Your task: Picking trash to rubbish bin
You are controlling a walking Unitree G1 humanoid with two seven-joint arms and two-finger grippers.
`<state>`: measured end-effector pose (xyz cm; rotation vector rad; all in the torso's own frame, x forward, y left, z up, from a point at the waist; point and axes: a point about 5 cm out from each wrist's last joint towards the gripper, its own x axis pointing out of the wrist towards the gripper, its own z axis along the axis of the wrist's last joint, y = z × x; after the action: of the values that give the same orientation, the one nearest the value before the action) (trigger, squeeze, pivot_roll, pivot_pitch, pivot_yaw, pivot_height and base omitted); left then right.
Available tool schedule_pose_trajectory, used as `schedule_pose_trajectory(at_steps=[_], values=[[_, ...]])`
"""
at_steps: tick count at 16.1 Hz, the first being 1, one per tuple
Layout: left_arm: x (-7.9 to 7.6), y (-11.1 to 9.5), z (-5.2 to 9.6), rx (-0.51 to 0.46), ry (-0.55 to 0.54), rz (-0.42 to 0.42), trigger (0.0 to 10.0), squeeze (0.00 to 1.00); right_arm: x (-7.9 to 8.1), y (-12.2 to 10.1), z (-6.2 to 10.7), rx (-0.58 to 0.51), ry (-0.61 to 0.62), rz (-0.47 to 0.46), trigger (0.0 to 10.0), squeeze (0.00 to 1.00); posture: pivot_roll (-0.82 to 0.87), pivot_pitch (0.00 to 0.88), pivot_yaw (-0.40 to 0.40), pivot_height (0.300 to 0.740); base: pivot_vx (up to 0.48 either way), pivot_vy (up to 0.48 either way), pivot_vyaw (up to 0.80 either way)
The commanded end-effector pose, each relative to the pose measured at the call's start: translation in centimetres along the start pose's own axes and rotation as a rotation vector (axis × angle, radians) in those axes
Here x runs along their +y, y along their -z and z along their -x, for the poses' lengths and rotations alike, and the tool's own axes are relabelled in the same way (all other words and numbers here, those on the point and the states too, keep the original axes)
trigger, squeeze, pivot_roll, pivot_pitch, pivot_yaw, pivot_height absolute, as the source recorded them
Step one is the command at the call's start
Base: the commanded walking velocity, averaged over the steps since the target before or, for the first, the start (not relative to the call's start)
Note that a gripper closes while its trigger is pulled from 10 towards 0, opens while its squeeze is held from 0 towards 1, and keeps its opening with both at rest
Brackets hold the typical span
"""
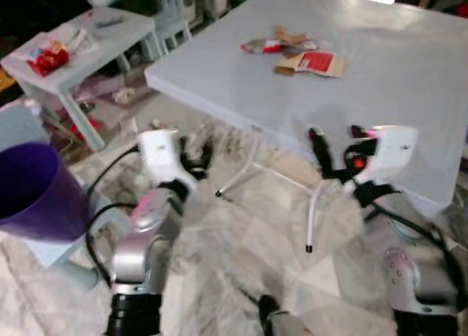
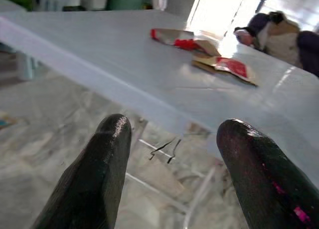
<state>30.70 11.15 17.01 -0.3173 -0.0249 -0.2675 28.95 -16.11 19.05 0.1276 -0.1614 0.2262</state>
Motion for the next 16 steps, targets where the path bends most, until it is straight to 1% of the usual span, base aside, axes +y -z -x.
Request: schedule_pose_trajectory(at_steps=[1,11,13,14,16], values=[[0.85,0.13,0.24,0.011,-0.032,-0.008,10.0,0.00,0.52,-0.07,0.00,-0.005,-0.012,-0.005,10.0,0.54,-0.06,0.157,0.053,0.740,0.000,0.000,-0.80],[1.13,0.09,0.14,0.013,-0.046,0.003,10.0,0.00,0.51,-0.15,-0.12,-0.008,-0.014,-0.002,10.0,0.54,-0.06,0.153,0.050,0.740,0.000,0.000,-0.80],[1.25,0.18,0.11,0.019,-0.057,0.017,10.0,0.00,0.48,-0.15,-0.10,-0.009,-0.013,-0.004,10.0,0.54,-0.06,0.154,0.051,0.740,0.000,0.000,-0.80],[1.27,0.18,0.11,0.019,-0.058,0.017,10.0,0.00,0.46,-0.16,-0.06,-0.012,-0.011,-0.007,10.0,0.54,-0.06,0.154,0.051,0.740,0.000,0.000,-0.59],[1.29,0.20,0.10,0.021,-0.059,0.037,10.0,0.00,0.43,-0.22,-0.04,-0.015,-0.010,-0.004,10.0,0.54,-0.07,0.157,0.051,0.740,0.000,0.000,0.00]])
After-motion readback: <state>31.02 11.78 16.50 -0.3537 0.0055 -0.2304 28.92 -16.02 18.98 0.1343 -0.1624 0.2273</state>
